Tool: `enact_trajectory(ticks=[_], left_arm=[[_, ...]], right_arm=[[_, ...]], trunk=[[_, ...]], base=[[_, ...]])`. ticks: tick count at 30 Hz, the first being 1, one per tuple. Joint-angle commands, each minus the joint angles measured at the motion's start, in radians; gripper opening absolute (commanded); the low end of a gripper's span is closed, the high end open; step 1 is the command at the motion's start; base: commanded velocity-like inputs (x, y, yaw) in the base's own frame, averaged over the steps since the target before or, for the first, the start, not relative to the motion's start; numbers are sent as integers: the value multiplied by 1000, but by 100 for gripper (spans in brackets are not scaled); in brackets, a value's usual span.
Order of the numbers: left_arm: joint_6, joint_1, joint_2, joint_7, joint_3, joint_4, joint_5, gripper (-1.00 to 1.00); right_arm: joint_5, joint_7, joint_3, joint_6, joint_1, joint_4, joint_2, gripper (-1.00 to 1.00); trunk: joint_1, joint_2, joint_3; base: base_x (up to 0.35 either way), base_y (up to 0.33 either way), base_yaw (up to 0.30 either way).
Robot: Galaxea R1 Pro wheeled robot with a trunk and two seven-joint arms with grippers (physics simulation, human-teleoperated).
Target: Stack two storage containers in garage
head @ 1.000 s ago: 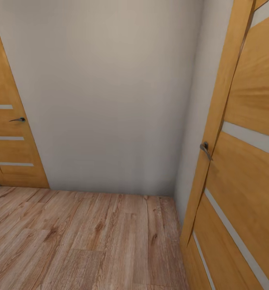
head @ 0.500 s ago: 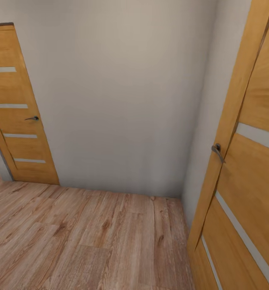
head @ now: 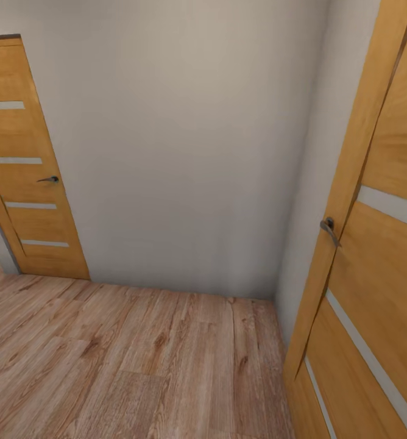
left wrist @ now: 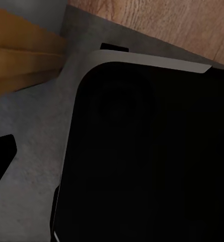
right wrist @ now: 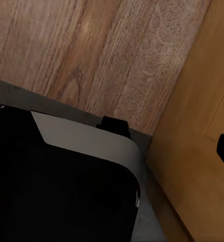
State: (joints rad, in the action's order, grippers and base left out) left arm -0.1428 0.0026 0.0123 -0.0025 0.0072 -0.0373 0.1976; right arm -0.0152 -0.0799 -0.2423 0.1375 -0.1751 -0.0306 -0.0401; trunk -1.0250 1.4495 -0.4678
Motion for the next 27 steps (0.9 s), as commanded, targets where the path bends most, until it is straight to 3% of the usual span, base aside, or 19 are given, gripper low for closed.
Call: enact_trajectory(ticks=[1,12,15,27], left_arm=[[-1,0,0,0,0,-1,5,100],[3,0,1,-1,-1,-1,4,100],[-1,0,0,1,0,-1,6,100],[0,0,1,0,0,-1,6,100]], right_arm=[[-2,-4,-5,6,-1,-3,0,100],[-3,-4,-5,8,-1,-3,0,100],[-3,-3,-5,4,1,-3,-13,100],[-5,-3,-6,6,2,-3,-12,100]], trunk=[[0,0,-1],[0,0,-1],[0,0,-1],[0,0,-1]], base=[[42,0,0],[234,0,0],[0,0,0],[60,0,0]])
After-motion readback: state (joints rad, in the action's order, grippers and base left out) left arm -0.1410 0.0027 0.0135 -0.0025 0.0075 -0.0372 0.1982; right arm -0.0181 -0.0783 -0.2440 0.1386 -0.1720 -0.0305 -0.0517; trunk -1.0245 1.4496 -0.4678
